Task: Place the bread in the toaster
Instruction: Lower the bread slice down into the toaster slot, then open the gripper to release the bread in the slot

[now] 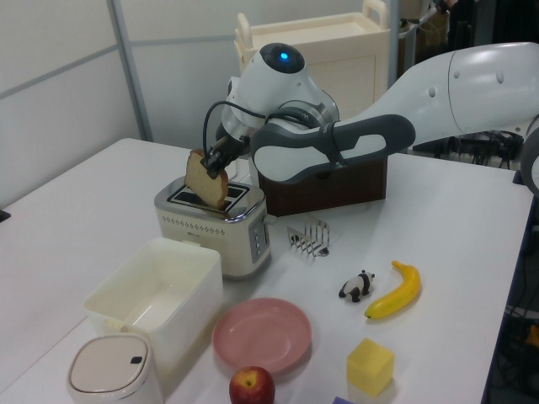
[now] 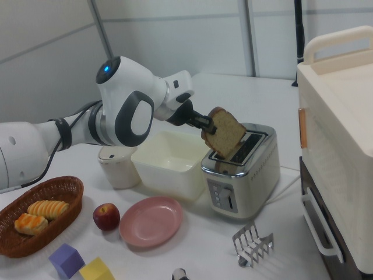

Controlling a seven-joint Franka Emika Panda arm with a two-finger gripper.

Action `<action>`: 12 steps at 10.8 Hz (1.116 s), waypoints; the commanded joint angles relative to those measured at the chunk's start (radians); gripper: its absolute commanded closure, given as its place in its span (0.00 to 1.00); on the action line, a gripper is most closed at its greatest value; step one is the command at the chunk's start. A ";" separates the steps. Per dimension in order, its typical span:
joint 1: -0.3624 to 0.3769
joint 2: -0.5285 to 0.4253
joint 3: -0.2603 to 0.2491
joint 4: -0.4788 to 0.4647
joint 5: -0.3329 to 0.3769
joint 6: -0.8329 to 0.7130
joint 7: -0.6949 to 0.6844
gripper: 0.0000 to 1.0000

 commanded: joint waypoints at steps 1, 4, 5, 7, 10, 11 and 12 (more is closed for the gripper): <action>0.007 -0.018 -0.001 -0.033 -0.027 0.008 0.008 1.00; 0.005 -0.018 -0.001 -0.036 -0.056 0.007 0.005 0.00; 0.005 -0.018 -0.001 -0.036 -0.067 0.007 0.008 0.00; 0.004 -0.019 -0.001 -0.035 -0.067 0.002 0.012 0.00; 0.004 -0.033 -0.003 -0.026 -0.056 -0.065 0.015 0.00; 0.005 -0.067 -0.003 -0.017 -0.045 -0.182 0.017 0.00; 0.007 -0.110 -0.001 0.009 -0.028 -0.355 0.016 0.00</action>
